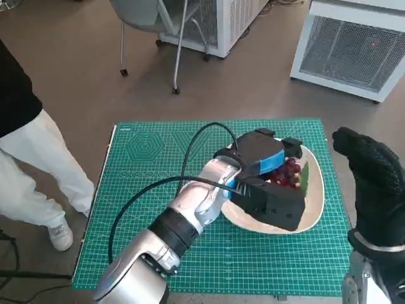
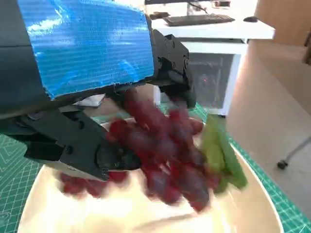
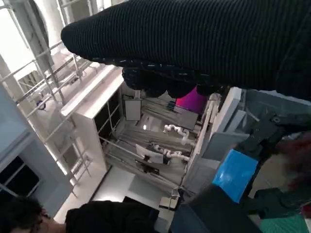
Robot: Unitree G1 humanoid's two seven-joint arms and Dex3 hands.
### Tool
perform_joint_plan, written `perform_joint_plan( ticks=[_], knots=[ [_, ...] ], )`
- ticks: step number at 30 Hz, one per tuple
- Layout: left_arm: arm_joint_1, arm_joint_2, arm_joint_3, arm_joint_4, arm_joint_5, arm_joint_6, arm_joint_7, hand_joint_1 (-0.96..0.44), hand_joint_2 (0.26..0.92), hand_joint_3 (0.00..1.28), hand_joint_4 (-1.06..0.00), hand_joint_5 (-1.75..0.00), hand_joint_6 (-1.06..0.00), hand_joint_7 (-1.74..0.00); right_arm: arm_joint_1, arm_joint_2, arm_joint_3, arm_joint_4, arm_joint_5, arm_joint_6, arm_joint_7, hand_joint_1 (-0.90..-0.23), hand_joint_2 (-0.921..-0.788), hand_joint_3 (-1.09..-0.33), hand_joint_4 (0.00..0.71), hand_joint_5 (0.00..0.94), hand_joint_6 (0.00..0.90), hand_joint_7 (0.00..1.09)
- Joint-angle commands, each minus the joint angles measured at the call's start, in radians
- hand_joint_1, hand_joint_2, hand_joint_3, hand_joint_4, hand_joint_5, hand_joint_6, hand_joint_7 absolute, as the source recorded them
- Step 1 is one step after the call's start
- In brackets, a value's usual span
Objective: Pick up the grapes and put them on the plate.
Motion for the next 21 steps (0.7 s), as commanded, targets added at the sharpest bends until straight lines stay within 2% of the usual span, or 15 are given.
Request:
perform_joint_plan(
  ticks=[1, 11, 21],
  knots=[
    [-0.018, 0.009, -0.004, -0.004, 0.0, 0.014, -0.028, -0.67, 0.921, 0.19, -0.04, -0.01, -0.13, -0.06, 0.012, 0.007, 0.007, 0.018, 0.002, 0.004, 0.0, -0.522, -0.921, -0.66, 0.374, 0.007, -0.001, 0.7],
    [0.008, 0.038, 0.031, -0.013, -0.051, -0.021, -0.046, -0.73, 0.921, 0.31, 0.0, 0.0, -0.07, -0.01, 0.007, 0.009, 0.013, 0.023, 0.011, 0.004, 0.005, -0.522, -0.921, -0.659, 0.377, 0.008, -0.001, 0.69],
    [0.082, 0.111, 0.125, -0.036, -0.156, -0.215, 0.03, -0.73, 0.921, 0.42, 0.0, 0.0, -0.08, -0.02, 0.003, 0.009, 0.019, 0.033, 0.019, -0.003, 0.01, -0.52, -0.921, -0.658, 0.367, 0.002, -0.001, 0.68]
  ],
)
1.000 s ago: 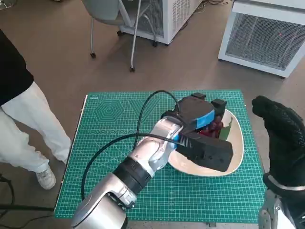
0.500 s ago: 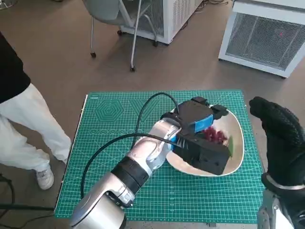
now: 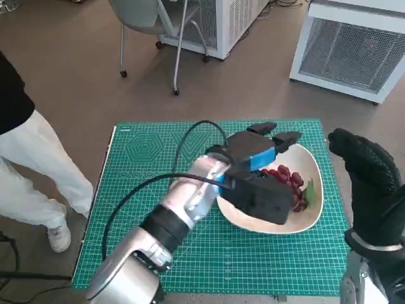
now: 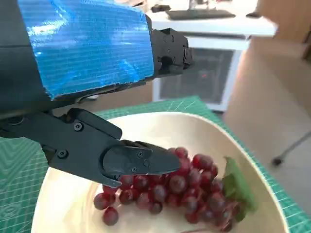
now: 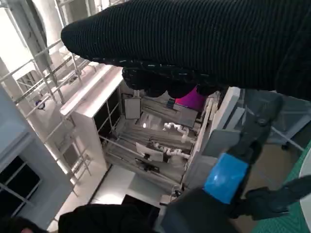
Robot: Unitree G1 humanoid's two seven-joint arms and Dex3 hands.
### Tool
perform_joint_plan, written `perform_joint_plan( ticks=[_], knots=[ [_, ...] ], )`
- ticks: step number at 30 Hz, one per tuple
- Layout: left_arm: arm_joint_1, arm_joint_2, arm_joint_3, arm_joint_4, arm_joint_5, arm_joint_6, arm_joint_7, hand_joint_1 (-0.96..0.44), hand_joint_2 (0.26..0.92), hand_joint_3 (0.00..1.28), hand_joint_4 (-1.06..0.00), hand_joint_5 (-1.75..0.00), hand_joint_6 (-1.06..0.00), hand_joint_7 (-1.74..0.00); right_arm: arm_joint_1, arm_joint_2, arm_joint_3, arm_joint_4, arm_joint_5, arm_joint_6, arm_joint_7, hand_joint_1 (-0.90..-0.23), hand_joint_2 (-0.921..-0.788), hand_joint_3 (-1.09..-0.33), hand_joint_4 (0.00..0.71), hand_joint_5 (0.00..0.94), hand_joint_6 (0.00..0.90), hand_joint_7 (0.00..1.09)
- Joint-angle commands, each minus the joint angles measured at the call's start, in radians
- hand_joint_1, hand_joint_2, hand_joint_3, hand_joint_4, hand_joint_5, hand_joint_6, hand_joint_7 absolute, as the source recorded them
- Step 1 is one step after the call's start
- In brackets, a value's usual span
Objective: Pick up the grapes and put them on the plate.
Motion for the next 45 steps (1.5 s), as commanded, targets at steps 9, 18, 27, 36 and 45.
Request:
perform_joint_plan(
  ticks=[9, 18, 27, 36, 45],
  knots=[
    [0.207, 0.099, 0.265, -0.06, -0.308, -0.367, 0.081, -0.7, 0.921, 0.52, 0.0, 0.0, -0.08, -0.03, 0.004, 0.006, 0.004, 0.017, 0.019, 0.001, 0.012, -0.519, -0.921, -0.656, 0.367, 0.002, -0.001, 0.68],
    [0.417, 0.059, 0.476, -0.182, -0.762, -0.594, -0.131, -0.54, 0.921, 0.38, -0.05, -0.02, -0.08, -0.03, 0.005, 0.008, 0.009, 0.012, 0.021, 0.0, 0.01, -0.519, -0.921, -0.652, 0.37, 0.003, -0.001, 0.68],
    [0.583, 0.1, 0.57, -0.437, -1.103, -0.336, -0.39, -0.46, 0.921, 0.24, -0.09, -0.02, -0.13, -0.05, 0.001, 0.008, 0.01, 0.015, 0.007, -0.003, 0.002, -0.523, -0.921, -0.647, 0.371, 0.004, -0.001, 0.68],
    [0.685, 0.112, 0.632, -0.593, -1.124, -0.24, -0.388, -0.46, 0.921, 0.22, -0.15, -0.04, -0.15, -0.05, -0.008, 0.01, 0.01, 0.034, -0.01, -0.012, -0.003, -0.527, -0.921, -0.645, 0.372, 0.004, -0.001, 0.68],
    [0.717, 0.093, 0.664, -0.642, -1.131, -0.202, -0.398, -0.46, 0.921, 0.23, -0.17, -0.04, -0.16, -0.05, -0.016, 0.011, 0.013, 0.041, -0.025, -0.017, -0.006, -0.535, -0.921, -0.642, 0.373, 0.005, -0.001, 0.69]
  ],
)
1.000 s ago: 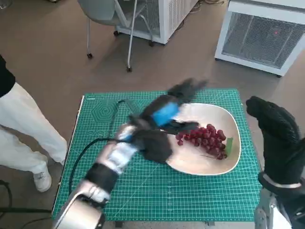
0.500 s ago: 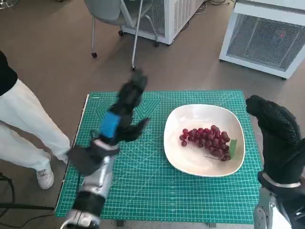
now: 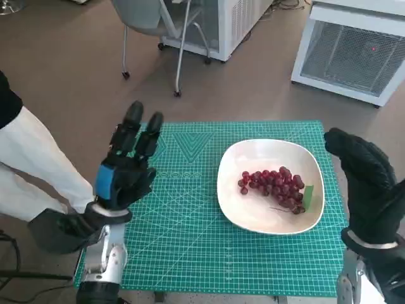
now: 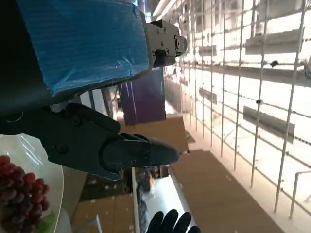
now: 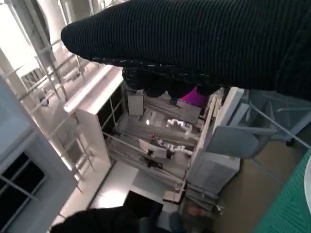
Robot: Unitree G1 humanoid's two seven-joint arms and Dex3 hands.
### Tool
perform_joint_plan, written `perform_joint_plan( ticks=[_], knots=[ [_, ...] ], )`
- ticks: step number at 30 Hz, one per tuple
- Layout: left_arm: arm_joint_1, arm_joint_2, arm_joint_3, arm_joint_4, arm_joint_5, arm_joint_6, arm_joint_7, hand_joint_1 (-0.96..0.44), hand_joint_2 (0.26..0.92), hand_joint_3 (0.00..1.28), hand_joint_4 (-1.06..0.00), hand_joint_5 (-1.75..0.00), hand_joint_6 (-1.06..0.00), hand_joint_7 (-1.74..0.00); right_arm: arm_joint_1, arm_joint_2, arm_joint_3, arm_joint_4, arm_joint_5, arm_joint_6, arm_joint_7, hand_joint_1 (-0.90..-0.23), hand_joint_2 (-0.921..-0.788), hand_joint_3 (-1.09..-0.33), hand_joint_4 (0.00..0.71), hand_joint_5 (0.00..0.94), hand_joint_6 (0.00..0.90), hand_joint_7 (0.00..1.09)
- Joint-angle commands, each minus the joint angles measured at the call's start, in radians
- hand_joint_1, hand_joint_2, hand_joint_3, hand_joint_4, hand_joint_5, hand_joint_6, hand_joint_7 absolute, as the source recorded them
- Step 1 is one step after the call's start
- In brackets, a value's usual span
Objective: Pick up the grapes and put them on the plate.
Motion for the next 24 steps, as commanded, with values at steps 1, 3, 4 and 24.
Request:
perform_joint_plan(
  ticks=[1, 3, 4, 24],
  knots=[
    [0.013, -0.017, 0.01, -0.033, -0.003, 0.023, -0.008, -0.46, 0.921, 0.23, -0.18, -0.04, -0.16, -0.05, 0.006, 0.006, 0.004, 0.015, -0.012, 0.002, -0.007, -0.535, -0.921, -0.642, 0.373, 0.005, -0.001, 0.69],
    [0.014, -0.019, 0.014, -0.036, 0.0, 0.027, -0.009, -0.46, 0.921, 0.23, -0.18, -0.03, -0.16, -0.05, 0.006, 0.006, 0.004, 0.015, -0.012, 0.001, -0.007, -0.535, -0.921, -0.642, 0.373, 0.005, -0.001, 0.69],
    [0.014, -0.02, 0.015, -0.037, 0.0, 0.029, -0.01, -0.46, 0.921, 0.23, -0.18, -0.03, -0.16, -0.05, 0.005, 0.006, 0.004, 0.016, -0.012, 0.001, -0.007, -0.535, -0.921, -0.642, 0.373, 0.005, -0.001, 0.69],
    [0.053, -0.041, 0.002, -0.086, 0.066, 0.054, 0.002, -0.49, 0.921, 0.26, -0.18, -0.02, -0.16, -0.04, -0.001, -0.005, 0.022, 0.02, 0.006, 0.018, 0.024, -0.53, -0.921, -0.642, 0.375, 0.004, 0.0, 0.68]
  ],
)
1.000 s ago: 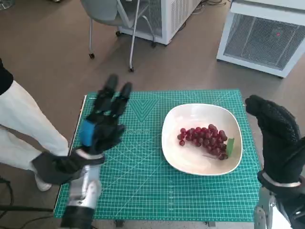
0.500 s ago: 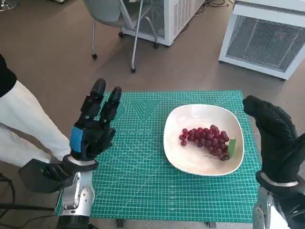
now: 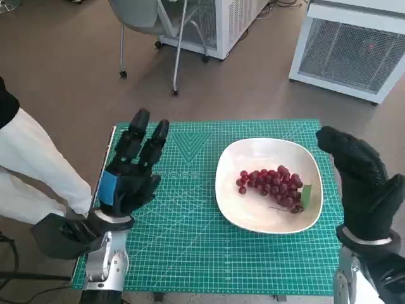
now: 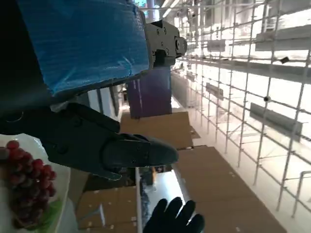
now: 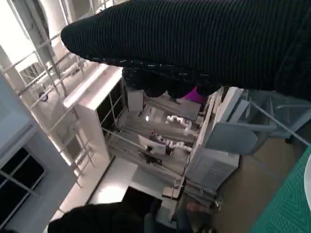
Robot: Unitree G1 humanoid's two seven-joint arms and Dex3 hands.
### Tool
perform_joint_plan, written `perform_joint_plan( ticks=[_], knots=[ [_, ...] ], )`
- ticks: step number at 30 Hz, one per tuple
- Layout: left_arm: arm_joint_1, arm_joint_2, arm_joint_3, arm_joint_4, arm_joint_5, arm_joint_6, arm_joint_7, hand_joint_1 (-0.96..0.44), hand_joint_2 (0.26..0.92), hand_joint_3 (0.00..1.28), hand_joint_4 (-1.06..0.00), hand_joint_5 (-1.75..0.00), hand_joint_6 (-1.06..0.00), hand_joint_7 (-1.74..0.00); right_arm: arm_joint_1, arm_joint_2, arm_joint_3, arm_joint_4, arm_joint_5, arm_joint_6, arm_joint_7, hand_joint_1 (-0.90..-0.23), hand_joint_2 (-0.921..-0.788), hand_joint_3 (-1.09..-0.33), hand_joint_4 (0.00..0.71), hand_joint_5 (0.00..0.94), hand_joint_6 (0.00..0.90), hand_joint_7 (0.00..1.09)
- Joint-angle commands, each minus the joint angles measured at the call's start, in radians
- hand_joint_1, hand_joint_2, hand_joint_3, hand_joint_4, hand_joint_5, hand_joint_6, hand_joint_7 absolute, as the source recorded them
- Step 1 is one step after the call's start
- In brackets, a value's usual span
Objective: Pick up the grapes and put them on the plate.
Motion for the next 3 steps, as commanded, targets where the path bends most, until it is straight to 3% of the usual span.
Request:
perform_joint_plan(
  ticks=[1, 3],
  knots=[
    [0.016, -0.001, -0.001, -0.034, 0.017, 0.013, 0.007, -0.49, 0.921, 0.26, -0.18, -0.02, -0.16, -0.04, 0.007, -0.008, 0.002, 0.013, 0.004, 0.015, 0.014, -0.53, -0.921, -0.642, 0.375, 0.004, 0.0, 0.68],
    [0.018, 0.0, -0.001, -0.038, 0.018, 0.017, 0.009, -0.49, 0.921, 0.26, -0.18, -0.02, -0.16, -0.04, 0.006, -0.008, 0.002, 0.015, 0.006, 0.015, 0.016, -0.529, -0.921, -0.642, 0.375, 0.004, 0.001, 0.68]
  ],
)
